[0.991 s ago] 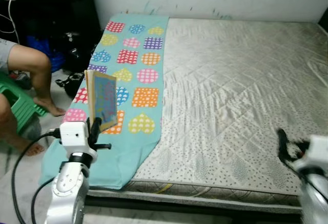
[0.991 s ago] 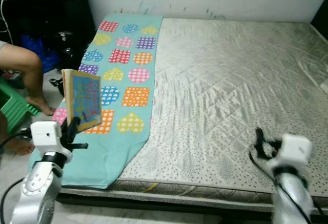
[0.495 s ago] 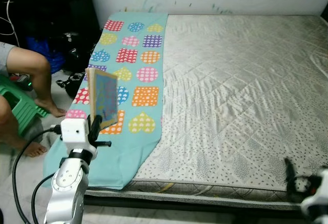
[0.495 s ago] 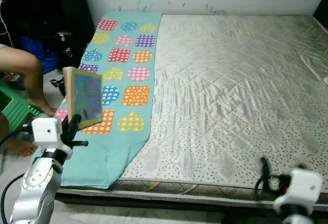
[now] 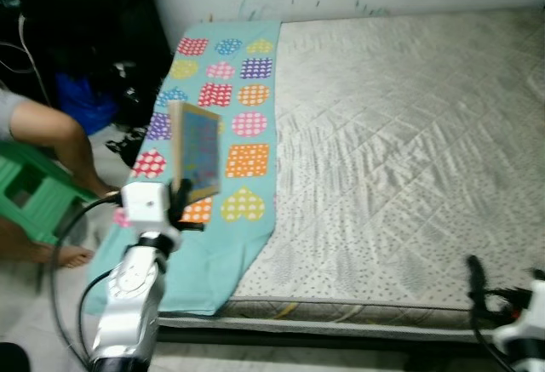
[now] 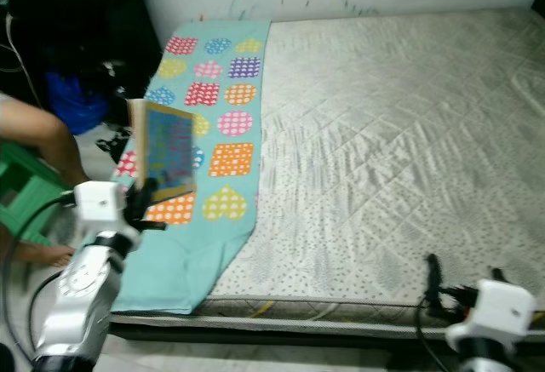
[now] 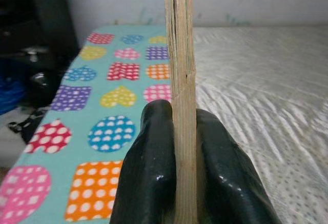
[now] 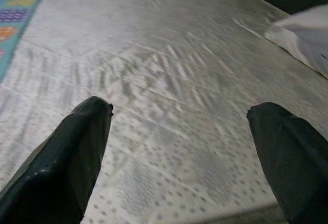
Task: Clean up the room
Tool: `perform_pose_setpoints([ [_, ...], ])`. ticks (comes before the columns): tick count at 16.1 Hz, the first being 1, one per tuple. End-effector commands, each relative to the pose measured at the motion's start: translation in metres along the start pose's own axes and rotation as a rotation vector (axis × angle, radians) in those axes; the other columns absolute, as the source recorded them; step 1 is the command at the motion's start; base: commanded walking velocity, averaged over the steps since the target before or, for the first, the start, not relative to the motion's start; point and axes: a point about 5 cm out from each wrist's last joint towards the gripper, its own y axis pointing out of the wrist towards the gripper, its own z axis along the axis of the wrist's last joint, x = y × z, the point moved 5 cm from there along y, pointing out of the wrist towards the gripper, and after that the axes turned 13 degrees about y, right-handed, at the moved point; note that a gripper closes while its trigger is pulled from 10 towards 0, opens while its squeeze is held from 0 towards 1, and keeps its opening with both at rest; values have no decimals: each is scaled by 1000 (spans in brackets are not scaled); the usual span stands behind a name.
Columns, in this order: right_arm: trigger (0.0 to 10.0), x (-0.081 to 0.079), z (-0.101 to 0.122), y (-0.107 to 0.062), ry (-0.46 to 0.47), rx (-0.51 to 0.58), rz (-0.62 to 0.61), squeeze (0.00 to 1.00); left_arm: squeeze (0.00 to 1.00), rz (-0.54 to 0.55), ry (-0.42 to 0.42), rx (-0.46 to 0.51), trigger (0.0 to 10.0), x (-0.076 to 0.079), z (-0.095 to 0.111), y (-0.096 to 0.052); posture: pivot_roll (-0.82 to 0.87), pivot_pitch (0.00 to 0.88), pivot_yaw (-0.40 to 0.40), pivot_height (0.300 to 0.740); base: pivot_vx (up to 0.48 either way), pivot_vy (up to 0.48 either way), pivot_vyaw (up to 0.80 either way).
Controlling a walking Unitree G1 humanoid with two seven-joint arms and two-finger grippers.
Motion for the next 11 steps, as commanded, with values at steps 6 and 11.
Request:
perform_pose_setpoints([
  [6,10000,20,35,7,-18,95,-88,0,0,-76,-43,59,10000,26,14,21,-320,118,169,740,0,0,0],
  [11,10000,-77,35,63,70,142,146,0,0,17,3,59,10000,-1,10,19,-195,35,107,740,0,0,0],
])
